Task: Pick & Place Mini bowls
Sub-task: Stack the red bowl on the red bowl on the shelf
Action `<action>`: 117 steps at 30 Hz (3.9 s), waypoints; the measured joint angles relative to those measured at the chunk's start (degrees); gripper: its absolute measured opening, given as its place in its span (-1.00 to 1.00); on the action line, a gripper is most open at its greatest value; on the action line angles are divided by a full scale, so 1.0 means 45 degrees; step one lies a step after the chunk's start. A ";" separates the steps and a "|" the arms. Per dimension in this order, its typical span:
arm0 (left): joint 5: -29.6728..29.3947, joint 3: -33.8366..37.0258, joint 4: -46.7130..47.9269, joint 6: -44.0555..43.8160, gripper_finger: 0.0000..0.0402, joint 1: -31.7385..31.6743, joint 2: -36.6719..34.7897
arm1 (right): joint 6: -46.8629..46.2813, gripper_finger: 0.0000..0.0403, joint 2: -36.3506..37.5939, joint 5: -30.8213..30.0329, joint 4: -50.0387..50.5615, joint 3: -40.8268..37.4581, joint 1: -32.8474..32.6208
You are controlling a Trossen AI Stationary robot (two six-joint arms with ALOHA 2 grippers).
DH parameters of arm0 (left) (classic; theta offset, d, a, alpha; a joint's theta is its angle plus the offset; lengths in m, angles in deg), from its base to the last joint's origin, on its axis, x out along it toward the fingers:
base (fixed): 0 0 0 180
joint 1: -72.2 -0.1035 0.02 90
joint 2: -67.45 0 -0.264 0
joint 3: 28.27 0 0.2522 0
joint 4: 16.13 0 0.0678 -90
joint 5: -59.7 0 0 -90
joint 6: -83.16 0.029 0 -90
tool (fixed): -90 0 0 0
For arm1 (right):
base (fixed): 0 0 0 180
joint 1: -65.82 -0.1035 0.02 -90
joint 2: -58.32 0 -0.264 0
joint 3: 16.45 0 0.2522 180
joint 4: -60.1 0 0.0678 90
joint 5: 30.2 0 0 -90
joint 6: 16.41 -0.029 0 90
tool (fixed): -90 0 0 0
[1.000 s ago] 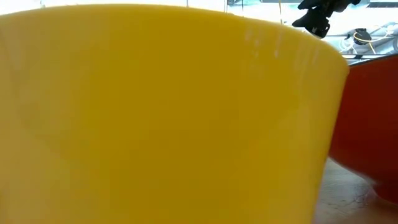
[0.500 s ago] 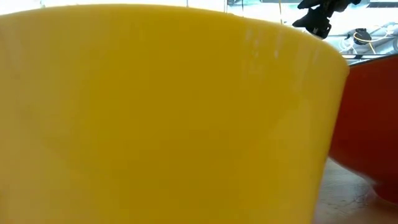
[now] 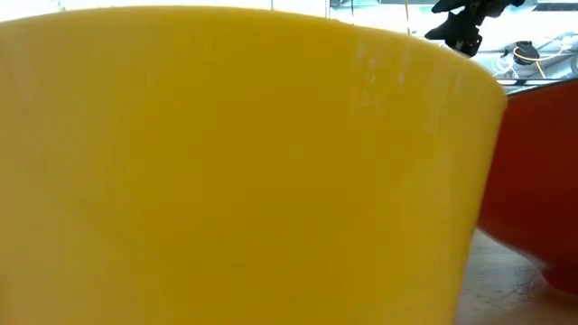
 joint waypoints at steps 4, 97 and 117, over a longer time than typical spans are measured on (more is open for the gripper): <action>-0.0010 0.0005 0.0156 -0.0118 -0.30 -0.0071 -0.0092 | 0.0003 -0.09 -0.0005 -0.0005 -0.0003 0.0000 0.0000; 0.1364 0.3954 -0.1401 -0.0036 -0.96 -0.1166 -0.2194 | 0.1433 -0.09 0.1209 0.0087 -0.2113 -0.2011 0.0000; -0.8273 0.3949 -0.1826 0.4277 -0.98 -0.4544 -0.9529 | 0.8466 -0.09 0.1894 0.0092 -0.1904 -0.2011 0.0000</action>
